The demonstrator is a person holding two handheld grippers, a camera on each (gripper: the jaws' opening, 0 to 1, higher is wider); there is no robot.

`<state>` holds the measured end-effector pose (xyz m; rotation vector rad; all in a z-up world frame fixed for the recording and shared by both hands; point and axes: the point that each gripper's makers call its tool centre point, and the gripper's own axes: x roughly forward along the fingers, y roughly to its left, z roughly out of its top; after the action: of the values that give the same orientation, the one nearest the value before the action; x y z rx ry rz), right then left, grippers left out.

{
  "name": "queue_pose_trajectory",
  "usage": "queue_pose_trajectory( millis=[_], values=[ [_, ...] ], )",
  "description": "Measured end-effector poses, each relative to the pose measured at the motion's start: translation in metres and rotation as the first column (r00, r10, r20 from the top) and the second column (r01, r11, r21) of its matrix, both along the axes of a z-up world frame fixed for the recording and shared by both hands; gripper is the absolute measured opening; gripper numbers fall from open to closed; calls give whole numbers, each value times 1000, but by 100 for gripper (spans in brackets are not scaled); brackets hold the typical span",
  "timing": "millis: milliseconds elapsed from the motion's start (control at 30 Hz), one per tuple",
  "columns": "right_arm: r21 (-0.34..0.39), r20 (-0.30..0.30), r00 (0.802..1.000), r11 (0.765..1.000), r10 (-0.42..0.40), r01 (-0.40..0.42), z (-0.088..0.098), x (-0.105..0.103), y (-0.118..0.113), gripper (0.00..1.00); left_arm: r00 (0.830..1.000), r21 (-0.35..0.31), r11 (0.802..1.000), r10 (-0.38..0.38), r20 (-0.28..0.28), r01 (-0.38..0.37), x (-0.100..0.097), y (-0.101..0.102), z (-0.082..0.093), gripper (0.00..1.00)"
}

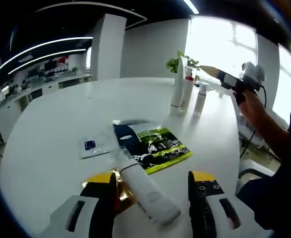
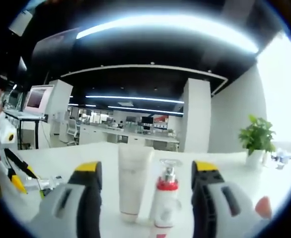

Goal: Arrange the skincare products in the storage area until every visible bottle or jar stands upright without overlapping.

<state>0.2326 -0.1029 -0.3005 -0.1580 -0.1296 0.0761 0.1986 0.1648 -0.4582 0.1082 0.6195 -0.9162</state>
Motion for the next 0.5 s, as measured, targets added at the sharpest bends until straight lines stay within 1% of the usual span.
queue_pose_trajectory(
  millis=[267, 333, 433, 500],
  values=[
    [12, 0, 1000, 1000, 5, -5, -2, -1, -2, 72, 1000, 16, 1000, 11, -2, -11, 1, 0, -1, 53],
    [13, -2, 1000, 1000, 5, -5, -2, -1, -3, 72, 1000, 22, 1000, 16, 0, -16, 2, 1, -1, 50],
    [17, -6, 1000, 1000, 8, -8, -4, -1, -4, 71, 1000, 19, 1000, 17, 0, -17, 2, 0, -1, 49],
    [16, -10, 1000, 1000, 8, -8, -5, -1, -4, 70, 1000, 35, 999, 15, 1, -15, 1, 1, -3, 48]
  ],
)
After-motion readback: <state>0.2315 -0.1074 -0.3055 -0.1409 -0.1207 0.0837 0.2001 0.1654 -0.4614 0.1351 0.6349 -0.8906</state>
